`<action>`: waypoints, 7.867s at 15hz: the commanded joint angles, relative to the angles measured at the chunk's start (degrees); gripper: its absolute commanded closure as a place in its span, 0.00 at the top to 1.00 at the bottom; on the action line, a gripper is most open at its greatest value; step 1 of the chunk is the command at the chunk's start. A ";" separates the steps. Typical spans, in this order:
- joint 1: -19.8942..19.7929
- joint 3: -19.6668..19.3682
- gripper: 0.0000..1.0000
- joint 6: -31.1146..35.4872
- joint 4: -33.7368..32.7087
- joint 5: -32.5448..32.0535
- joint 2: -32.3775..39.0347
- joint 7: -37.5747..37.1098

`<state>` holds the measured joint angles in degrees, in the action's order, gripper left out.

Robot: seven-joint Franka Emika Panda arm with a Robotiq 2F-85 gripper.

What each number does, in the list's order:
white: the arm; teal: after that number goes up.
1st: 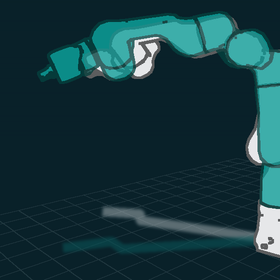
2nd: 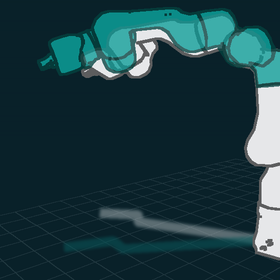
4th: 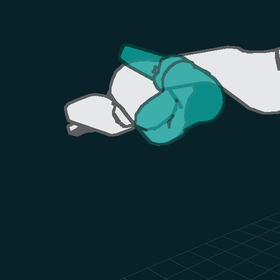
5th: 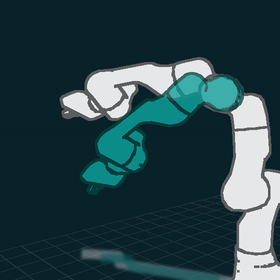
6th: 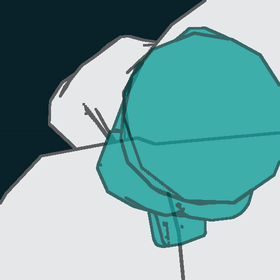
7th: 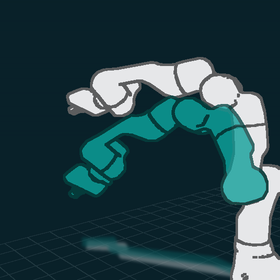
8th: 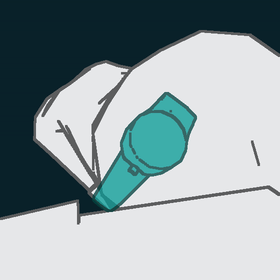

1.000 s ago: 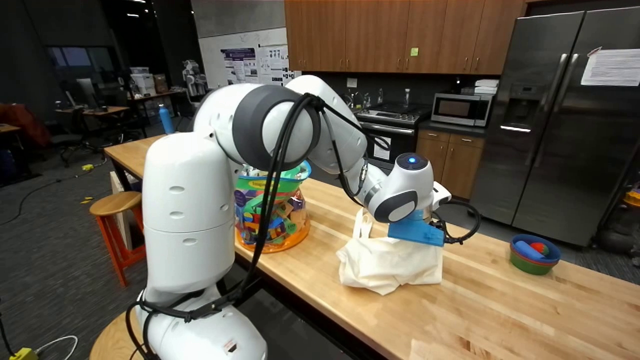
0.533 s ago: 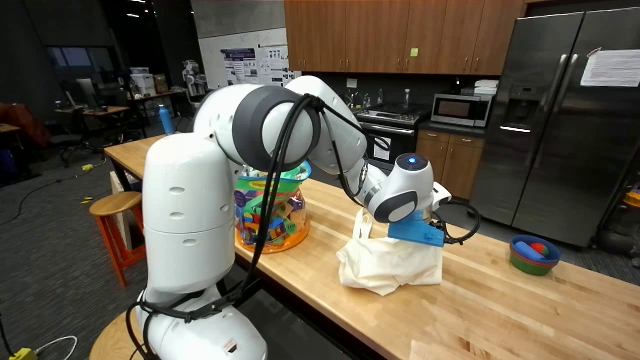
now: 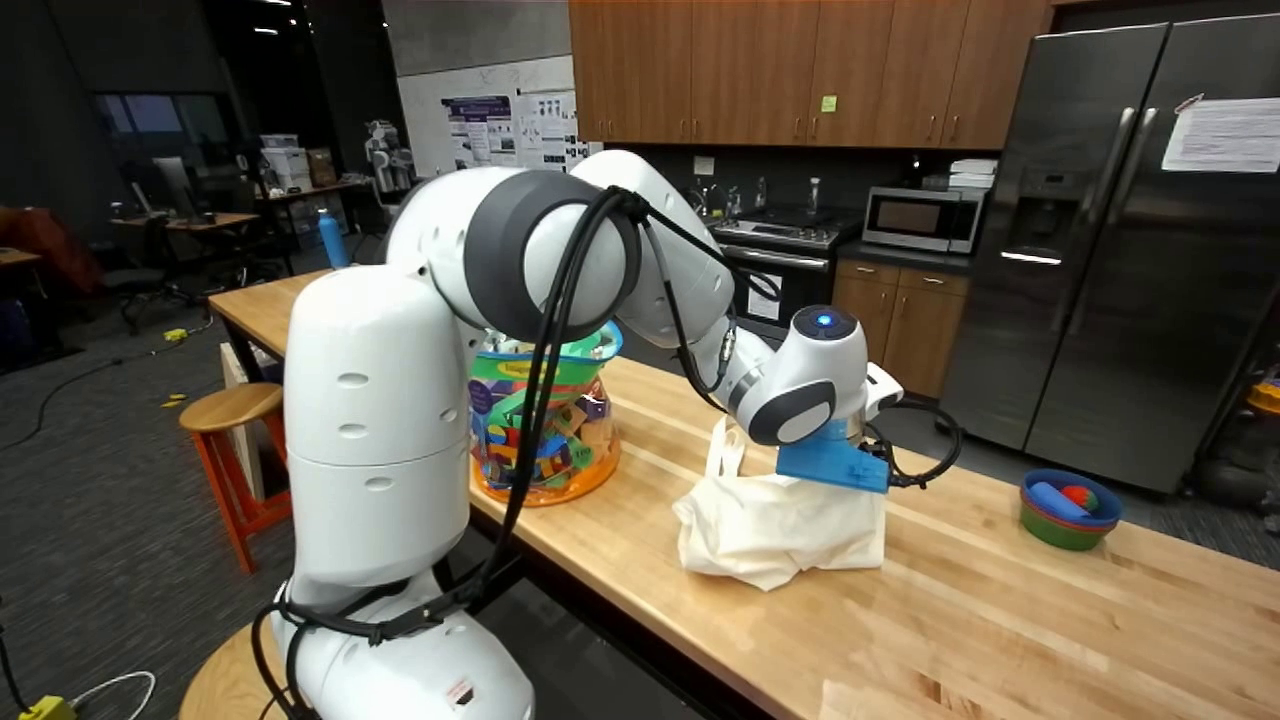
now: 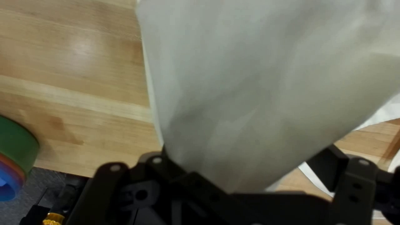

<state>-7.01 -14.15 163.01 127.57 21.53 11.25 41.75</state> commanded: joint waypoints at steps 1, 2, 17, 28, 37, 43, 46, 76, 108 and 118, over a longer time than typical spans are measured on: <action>0.00 0.00 1.00 0.00 0.00 0.00 0.00 0.00; 0.00 0.00 1.00 0.00 0.00 0.00 0.00 0.00; -0.70 -0.01 0.06 4.61 -0.12 -0.14 -0.53 1.41; 0.56 -6.80 0.01 15.99 -2.89 -6.91 3.17 -3.88; -3.78 -11.90 0.01 23.33 -6.93 -18.61 7.30 -14.34; 1.94 -10.58 0.01 16.24 -7.23 -15.89 5.91 -21.14; 0.40 -4.89 0.01 12.18 -6.94 -16.97 2.74 -29.55; -3.17 19.82 0.01 -10.14 -10.89 8.09 -2.52 -6.23; -2.19 6.59 0.01 -19.83 8.91 -35.25 -13.11 -66.99; -9.57 -2.18 0.01 -16.77 5.61 -35.29 -9.27 -59.81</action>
<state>-14.78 -14.36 144.78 135.04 -13.26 0.10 -20.57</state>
